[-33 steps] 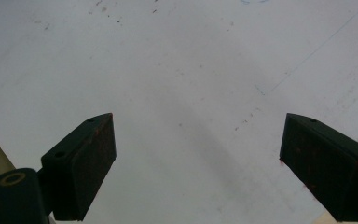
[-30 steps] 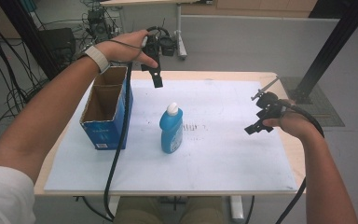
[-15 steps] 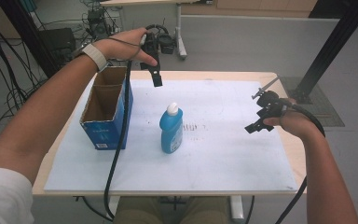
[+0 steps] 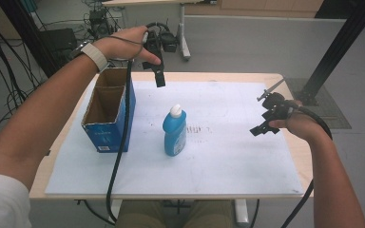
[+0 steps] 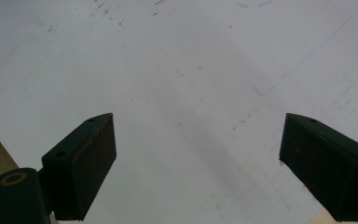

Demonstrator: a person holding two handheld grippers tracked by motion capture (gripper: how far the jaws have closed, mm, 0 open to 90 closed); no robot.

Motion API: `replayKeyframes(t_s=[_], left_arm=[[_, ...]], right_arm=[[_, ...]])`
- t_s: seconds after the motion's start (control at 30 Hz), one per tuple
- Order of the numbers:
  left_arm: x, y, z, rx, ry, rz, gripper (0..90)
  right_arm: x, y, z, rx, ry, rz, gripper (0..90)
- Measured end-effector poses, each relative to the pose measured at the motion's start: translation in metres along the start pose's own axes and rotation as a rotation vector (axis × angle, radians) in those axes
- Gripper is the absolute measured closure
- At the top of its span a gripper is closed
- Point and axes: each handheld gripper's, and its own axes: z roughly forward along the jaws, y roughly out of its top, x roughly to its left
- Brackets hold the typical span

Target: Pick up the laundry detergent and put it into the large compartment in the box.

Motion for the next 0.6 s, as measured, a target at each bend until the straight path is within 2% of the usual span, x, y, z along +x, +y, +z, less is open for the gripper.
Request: replayKeyframes(t_s=[0.07,0.17,0.3,0.33,0.43,0.47,0.53,0.57,0.6], left_arm=[[0.001,-0.001,-0.002,-0.006,-0.01,-0.018,11.0],[-0.002,-0.005,-0.006,-0.03,-0.009,-0.067,11.0],[-0.002,-0.015,-0.012,-0.091,-0.029,-0.122,11.0],[-0.004,-0.016,-0.014,-0.095,-0.019,-0.151,11.0],[-0.003,-0.022,-0.016,-0.117,-0.023,-0.209,11.6],[-0.003,-0.022,-0.016,-0.117,-0.023,-0.209,11.9],[-0.004,-0.028,-0.018,-0.147,-0.034,-0.244,12.3],[-0.004,-0.028,-0.018,-0.147,-0.034,-0.244,13.8],[-0.005,-0.031,-0.019,-0.163,-0.036,-0.262,14.7]], right_arm=[[0.0,-0.001,0.0,0.0,0.001,0.001,10.8],[0.001,-0.002,0.0,-0.002,0.0,-0.002,10.9],[0.001,-0.002,-0.002,-0.008,-0.001,-0.002,10.9],[0.002,-0.002,-0.002,-0.009,-0.001,0.001,10.9],[0.003,-0.002,-0.002,-0.01,0.001,-0.005,10.9],[0.003,-0.002,-0.002,-0.01,0.001,-0.005,10.9],[0.003,-0.002,-0.002,-0.013,0.001,-0.006,10.9],[0.003,-0.002,-0.002,-0.013,0.001,-0.006,10.9],[0.003,-0.003,-0.001,-0.017,0.001,-0.005,10.9]])
